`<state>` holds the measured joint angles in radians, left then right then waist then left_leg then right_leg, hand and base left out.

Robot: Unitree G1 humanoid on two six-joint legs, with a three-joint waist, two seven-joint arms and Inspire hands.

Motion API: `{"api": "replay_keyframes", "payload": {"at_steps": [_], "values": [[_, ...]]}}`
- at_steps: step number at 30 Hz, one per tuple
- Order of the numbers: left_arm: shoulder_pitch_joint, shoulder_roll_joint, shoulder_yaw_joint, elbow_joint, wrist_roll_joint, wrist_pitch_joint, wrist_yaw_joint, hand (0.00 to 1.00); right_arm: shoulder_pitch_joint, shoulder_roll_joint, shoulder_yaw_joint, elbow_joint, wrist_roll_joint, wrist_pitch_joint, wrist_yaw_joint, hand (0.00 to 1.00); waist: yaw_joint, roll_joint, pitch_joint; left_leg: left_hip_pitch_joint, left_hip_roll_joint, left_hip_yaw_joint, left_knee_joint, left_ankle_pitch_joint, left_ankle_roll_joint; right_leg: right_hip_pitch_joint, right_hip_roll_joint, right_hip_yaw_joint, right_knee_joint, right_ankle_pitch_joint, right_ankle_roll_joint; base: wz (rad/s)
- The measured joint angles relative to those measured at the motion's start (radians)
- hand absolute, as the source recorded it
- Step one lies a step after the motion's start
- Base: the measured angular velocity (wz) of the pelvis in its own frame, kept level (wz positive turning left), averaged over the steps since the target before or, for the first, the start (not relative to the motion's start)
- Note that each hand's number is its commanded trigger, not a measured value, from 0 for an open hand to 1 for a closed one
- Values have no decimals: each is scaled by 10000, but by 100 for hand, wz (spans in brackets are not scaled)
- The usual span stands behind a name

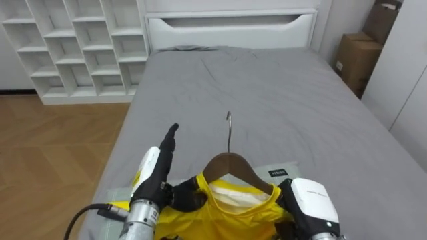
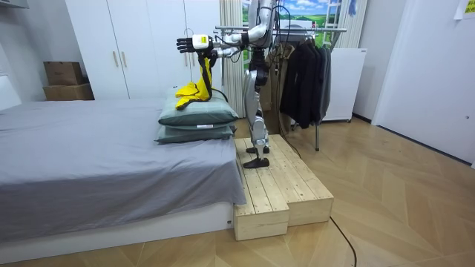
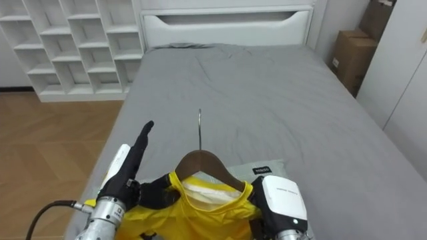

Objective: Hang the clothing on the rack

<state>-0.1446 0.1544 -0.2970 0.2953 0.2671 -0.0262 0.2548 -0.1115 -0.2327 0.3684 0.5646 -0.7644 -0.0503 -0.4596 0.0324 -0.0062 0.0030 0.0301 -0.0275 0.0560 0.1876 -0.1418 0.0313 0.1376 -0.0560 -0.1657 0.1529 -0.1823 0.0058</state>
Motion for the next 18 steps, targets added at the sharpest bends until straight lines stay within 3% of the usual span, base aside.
{"api": "replay_keyframes", "payload": {"at_steps": [11,18], "values": [[334,194,10,0,-11,3,-42,0,-3,-2,-353,-140,142,1,267,100,3,6,16,-20,-6,2,-24,0,0,-25,0,10,-6,-9,14,0],[337,244,9,15,-18,-3,-81,0,-12,-21,-628,-353,210,-20,261,100,-35,-126,98,-15,-8,12,-31,0,0,-17,-6,4,-13,-22,34,0]]}}
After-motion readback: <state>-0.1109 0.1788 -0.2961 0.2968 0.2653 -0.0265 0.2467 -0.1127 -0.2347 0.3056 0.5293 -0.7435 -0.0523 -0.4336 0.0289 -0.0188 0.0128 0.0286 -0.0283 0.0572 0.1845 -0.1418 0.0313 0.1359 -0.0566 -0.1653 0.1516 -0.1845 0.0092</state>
